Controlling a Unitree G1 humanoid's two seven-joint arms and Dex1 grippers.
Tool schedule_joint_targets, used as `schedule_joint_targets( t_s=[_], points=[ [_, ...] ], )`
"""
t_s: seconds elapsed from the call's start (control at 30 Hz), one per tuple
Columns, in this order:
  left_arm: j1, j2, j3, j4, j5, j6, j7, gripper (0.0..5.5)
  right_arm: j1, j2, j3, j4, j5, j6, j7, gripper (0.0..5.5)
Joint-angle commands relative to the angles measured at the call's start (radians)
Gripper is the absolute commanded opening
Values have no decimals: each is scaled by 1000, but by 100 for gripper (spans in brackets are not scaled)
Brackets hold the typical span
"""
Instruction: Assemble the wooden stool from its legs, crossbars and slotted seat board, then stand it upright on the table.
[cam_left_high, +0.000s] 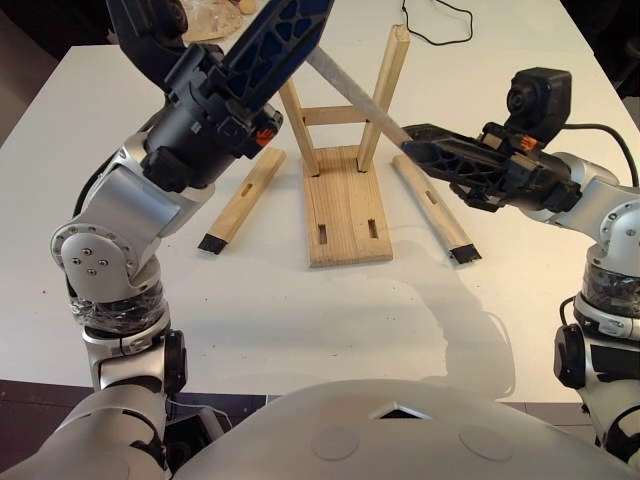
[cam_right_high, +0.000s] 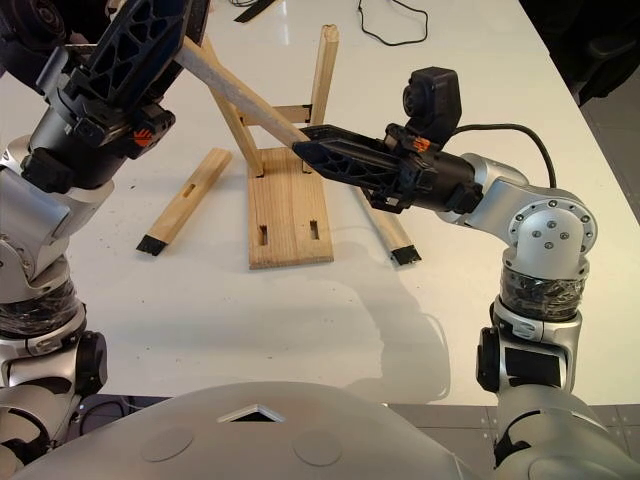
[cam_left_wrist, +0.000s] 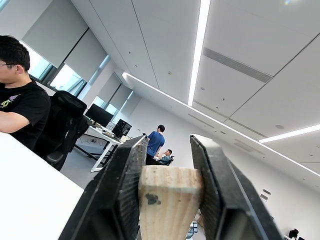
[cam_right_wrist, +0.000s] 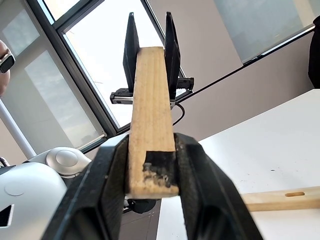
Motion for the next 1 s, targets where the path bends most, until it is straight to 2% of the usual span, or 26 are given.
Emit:
schedule_joint_targets(
  t_s=[0.03,0.13,0.17,0.3,0.4,0.5,0.67,0.8,0.9,1.0],
  points=[
    [9,9,-1,-20,1,10,-30,136,-9,-14,-12,21,-21,-11,-25,131],
    [12,7,1,-19,13,7,-36,136,-10,-6,-1,13,-80,-47,-16,131],
    [13,6,2,-18,19,4,-35,136,-11,-1,4,14,-106,-64,-11,167],
    [21,25,23,5,93,0,-54,134,3,-11,36,24,-240,-139,24,221],
    [64,96,50,39,249,9,-138,130,11,-25,64,93,-386,-217,47,257],
    [154,199,100,101,454,-2,-252,130,-5,-28,69,223,-528,-318,58,257],
    [285,299,179,193,710,-51,-347,130,-72,63,19,394,-683,-444,-126,257],
    [416,312,226,309,913,-120,-380,130,-131,177,-13,486,-794,-568,-321,257],
    [417,324,221,427,1045,-182,-409,130,-162,224,-33,569,-936,-737,-476,257],
    [393,335,220,532,1129,-228,-461,130,-181,218,-9,669,-1107,-924,-572,257]
  ],
)
